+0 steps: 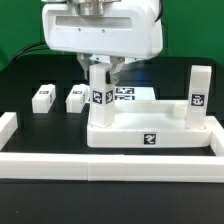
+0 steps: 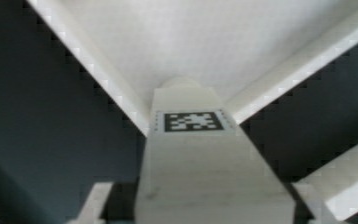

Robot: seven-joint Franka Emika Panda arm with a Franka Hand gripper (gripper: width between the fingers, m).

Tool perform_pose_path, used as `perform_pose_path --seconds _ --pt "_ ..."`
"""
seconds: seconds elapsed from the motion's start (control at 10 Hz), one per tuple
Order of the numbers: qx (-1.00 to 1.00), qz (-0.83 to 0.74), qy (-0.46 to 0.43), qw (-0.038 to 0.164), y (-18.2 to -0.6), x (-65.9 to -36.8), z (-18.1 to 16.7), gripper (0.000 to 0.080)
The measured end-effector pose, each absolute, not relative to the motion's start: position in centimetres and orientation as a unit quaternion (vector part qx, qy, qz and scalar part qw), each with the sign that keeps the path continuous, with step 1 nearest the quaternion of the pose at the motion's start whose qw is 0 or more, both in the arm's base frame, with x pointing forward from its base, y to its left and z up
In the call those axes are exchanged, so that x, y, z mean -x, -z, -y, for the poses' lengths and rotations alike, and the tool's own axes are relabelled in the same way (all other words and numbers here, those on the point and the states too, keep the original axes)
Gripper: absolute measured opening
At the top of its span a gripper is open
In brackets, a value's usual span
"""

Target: Assemble desk

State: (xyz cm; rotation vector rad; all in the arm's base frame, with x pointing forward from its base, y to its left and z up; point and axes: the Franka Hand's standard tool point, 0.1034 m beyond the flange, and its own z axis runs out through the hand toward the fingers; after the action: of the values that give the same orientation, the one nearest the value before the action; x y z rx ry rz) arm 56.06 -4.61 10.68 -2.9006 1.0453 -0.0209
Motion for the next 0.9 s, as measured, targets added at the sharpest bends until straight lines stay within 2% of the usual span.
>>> perform_pose_path --seconds 0.2,0.4,0.5,0.6,0.8,0.9 --pt "0.884 -0.465 0.000 0.038 -10.65 -56.10 4.82 0.0289" --pt "0.848 -0.529 -0.005 0.041 -10.63 -56.08 4.74 0.0289" --pt "0.840 -0.541 -0.006 0.043 -10.62 -56.10 4.65 0.0356" --pt "0.849 -0.527 -0.005 0.044 -10.61 -56.10 4.61 0.0356" --pt "0.854 -0.519 -0.005 0.044 -10.59 -56.09 4.58 0.0615" --pt "0.875 -0.482 0.000 0.041 -10.61 -56.17 4.54 0.0639"
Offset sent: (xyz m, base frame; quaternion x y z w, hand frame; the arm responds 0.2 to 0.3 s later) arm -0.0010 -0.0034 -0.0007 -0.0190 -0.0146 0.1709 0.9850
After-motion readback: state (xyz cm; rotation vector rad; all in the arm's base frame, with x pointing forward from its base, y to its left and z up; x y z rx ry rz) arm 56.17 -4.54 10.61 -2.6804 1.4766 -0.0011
